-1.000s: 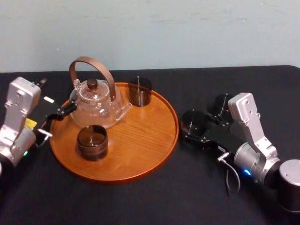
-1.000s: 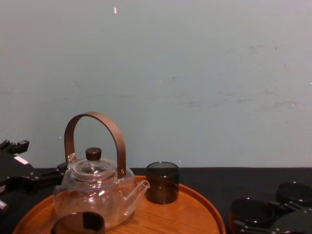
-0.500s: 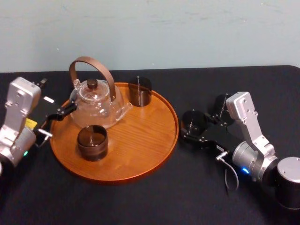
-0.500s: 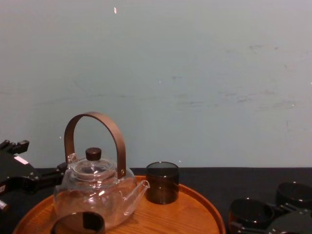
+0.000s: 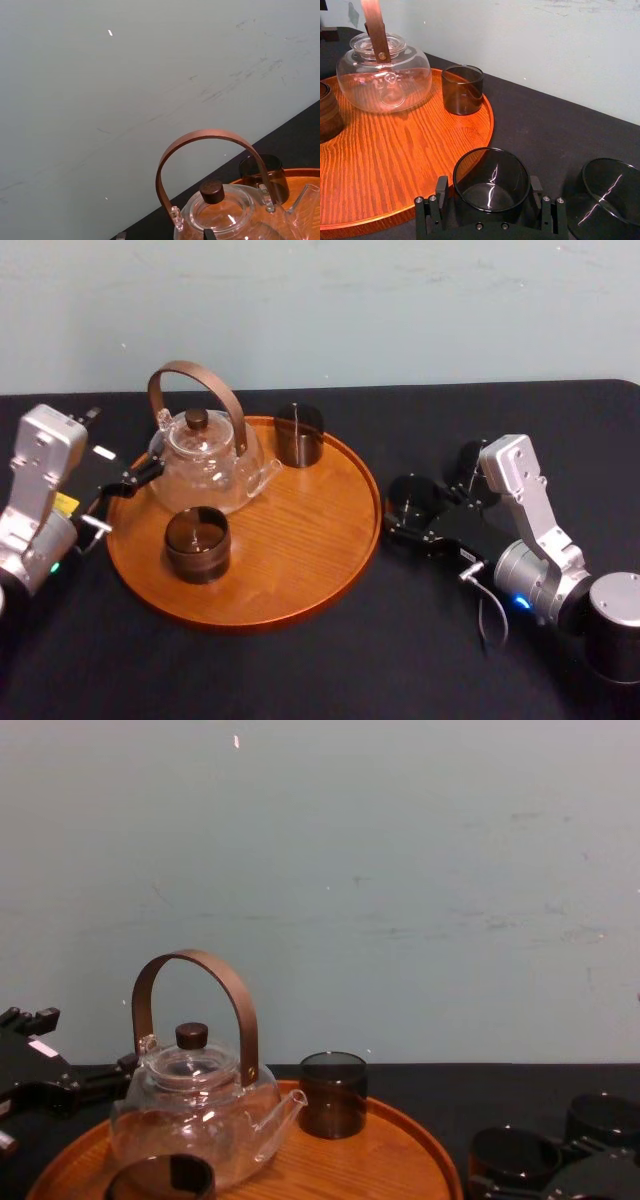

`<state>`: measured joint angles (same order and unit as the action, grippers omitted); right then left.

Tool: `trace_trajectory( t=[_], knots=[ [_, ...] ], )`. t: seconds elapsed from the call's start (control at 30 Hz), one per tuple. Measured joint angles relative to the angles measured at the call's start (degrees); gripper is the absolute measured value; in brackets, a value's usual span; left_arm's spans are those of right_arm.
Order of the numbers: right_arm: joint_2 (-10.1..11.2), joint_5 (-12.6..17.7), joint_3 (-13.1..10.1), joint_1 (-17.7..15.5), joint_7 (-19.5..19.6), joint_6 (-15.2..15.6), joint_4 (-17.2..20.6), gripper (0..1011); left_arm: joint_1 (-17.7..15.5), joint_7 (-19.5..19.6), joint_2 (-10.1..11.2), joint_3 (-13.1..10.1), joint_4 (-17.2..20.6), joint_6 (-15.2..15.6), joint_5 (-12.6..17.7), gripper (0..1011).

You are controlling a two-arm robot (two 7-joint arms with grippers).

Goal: Pick up the glass from the table and place it on the tray.

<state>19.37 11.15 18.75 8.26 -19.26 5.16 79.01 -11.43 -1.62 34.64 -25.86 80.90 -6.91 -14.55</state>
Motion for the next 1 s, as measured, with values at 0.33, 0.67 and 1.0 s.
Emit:
trace_trajectory(
  t=[0.33, 0.67, 1.0],
  knots=[
    [0.0, 0.0, 0.0, -0.1, 0.0, 0.0, 0.1, 912, 0.0, 0.0, 0.0, 0.0, 0.0, 0.0, 0.0, 1001],
    [0.1, 0.1, 0.0, -0.1, 0.1, 0.0, 0.2, 899, 0.0, 0.0, 0.0, 0.0, 0.0, 0.0, 0.0, 1001],
    [0.1, 0.4, -0.3, -0.2, -0.2, -0.4, 0.2, 899, 0.0, 0.0, 0.0, 0.0, 0.0, 0.0, 0.0, 1001]
  ],
)
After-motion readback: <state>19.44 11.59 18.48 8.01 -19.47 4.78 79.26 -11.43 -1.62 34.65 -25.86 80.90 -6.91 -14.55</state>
